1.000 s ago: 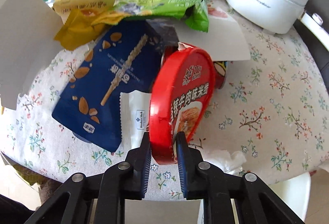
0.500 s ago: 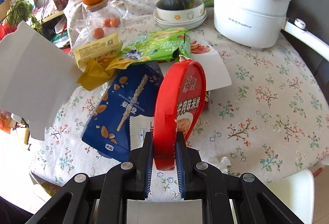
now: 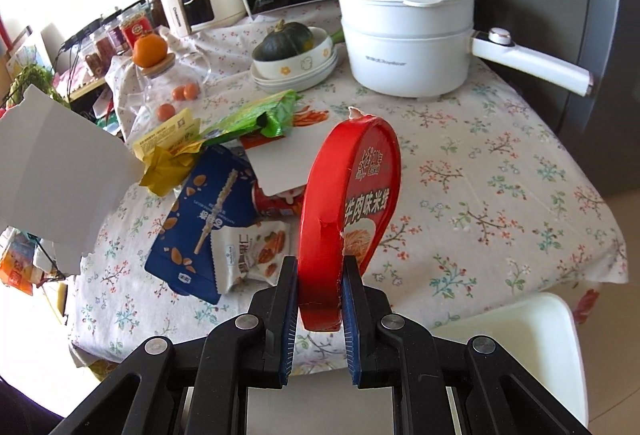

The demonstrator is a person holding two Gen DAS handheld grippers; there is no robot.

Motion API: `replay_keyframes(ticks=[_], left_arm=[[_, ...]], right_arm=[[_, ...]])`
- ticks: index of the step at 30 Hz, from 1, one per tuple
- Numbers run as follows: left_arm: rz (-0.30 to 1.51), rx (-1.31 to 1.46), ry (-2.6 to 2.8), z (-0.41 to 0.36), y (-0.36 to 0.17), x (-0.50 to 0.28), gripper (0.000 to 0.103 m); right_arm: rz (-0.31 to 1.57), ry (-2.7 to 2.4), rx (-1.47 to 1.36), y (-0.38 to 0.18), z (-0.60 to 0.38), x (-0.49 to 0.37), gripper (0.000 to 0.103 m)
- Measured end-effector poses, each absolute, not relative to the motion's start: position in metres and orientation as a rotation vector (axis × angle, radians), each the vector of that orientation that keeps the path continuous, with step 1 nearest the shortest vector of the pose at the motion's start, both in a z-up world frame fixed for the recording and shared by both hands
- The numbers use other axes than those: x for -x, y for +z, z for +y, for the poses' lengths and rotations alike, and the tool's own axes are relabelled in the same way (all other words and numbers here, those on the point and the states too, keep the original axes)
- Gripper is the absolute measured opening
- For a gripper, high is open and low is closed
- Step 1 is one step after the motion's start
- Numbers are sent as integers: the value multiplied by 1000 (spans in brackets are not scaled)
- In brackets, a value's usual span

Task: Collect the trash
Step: 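Carry the red lid and blue carton over the white bin with both grippers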

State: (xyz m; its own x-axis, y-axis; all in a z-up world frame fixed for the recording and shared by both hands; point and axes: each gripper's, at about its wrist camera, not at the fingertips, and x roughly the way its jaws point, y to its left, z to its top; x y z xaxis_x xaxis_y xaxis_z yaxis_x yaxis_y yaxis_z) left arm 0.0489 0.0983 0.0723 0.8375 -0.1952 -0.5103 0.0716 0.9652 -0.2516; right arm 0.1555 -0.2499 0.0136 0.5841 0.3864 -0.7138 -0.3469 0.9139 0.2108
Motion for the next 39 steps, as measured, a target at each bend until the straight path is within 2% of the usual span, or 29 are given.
replay_keyframes(ticks=[8,17,30,39], left_arm=[[543,244,-277,64,81,-50,2],[645,226,-487,-23,63,-75,2],[851,110,-694,-168,-2,-99,2],[985,42,-678,-216,-73,-123,3]], right_arm=[[843,357,-89,12,-300,-139,17],[933,249,-156,-21,-360,-127,17],[1031,126,-245,-59,-428,-110,17],[1106,91,-261,-84,-444,-109,17]])
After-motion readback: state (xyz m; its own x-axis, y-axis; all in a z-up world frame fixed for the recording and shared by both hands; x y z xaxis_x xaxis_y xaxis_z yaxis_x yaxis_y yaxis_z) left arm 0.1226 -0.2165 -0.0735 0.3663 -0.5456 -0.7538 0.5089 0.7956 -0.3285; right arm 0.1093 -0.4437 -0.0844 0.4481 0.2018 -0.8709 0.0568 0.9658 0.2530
